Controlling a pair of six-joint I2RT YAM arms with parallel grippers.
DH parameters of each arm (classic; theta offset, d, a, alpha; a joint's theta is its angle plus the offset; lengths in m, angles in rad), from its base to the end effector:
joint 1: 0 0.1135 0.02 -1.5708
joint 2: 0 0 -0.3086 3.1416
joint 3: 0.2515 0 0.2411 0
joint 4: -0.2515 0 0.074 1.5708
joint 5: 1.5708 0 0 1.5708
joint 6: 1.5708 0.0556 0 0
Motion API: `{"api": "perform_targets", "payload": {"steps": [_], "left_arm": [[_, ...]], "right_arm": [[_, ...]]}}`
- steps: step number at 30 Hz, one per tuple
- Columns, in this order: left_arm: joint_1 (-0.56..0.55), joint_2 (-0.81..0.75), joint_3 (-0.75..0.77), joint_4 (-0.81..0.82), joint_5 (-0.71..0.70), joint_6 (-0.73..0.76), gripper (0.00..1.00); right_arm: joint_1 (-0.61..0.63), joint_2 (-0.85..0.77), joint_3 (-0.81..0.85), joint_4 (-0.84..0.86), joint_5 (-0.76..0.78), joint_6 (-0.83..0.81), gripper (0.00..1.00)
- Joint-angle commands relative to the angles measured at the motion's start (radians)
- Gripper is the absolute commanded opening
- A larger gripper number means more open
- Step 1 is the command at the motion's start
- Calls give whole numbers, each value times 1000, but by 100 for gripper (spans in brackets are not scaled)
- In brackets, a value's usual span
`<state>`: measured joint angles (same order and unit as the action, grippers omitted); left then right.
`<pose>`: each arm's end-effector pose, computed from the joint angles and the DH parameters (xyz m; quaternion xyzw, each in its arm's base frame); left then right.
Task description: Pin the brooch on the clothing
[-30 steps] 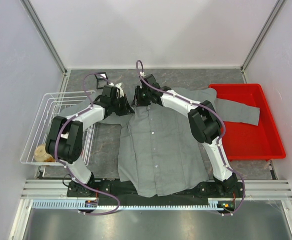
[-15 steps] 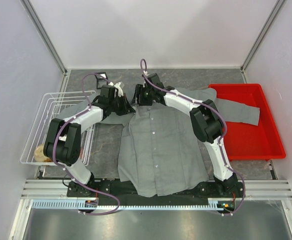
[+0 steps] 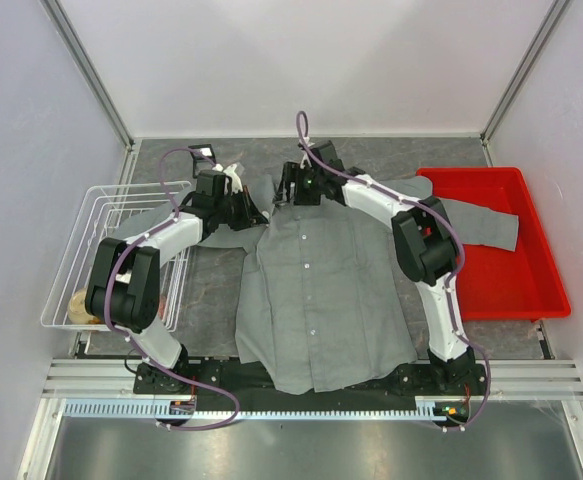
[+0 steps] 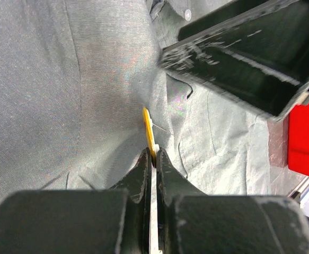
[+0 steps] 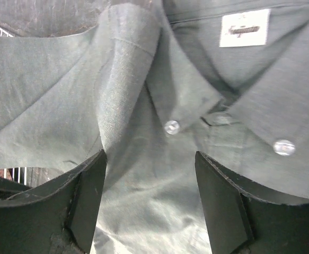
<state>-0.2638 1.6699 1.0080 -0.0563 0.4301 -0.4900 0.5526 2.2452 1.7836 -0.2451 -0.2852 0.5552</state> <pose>0.3467 -0.1177 0.2424 -0.0127 0.8938 -0.3293 0.3041 0.4560 0.2996 0.2216 -0.0583 0.8990 0.3278 0.2846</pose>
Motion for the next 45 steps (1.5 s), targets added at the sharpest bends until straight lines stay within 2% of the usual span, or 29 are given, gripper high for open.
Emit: {"api": "perform_targets", "payload": {"steps": [1,6,13,17,27,37,41,45], "left_arm": [[1,-16,4,42,32,-28,2],[1,-12,7,42,32,-27,2],[1,-12,11,46,42,-28,2],[3,-16,14,49,50,-30,2],[20,-35,-22,159,156,-87,2],[37,-42,-19,159,197,-67,2],[49,-33,-13,128,237,22,2],[52,-10,7,86,256,106,2]], "right_arm": [[-37,-108,-70,26,-40,-40,74],[-39,-148,-142,17,-45,-55,69],[-30,-122,-168,-31,-40,-86,52],[-28,-96,-179,-54,-8,-110,49],[-19,-53,-165,-80,66,-170,48],[-13,-47,-162,-83,78,-196,48],[-19,-73,-158,-65,9,-260,52],[-52,-130,-188,13,-147,-356,58]]}}
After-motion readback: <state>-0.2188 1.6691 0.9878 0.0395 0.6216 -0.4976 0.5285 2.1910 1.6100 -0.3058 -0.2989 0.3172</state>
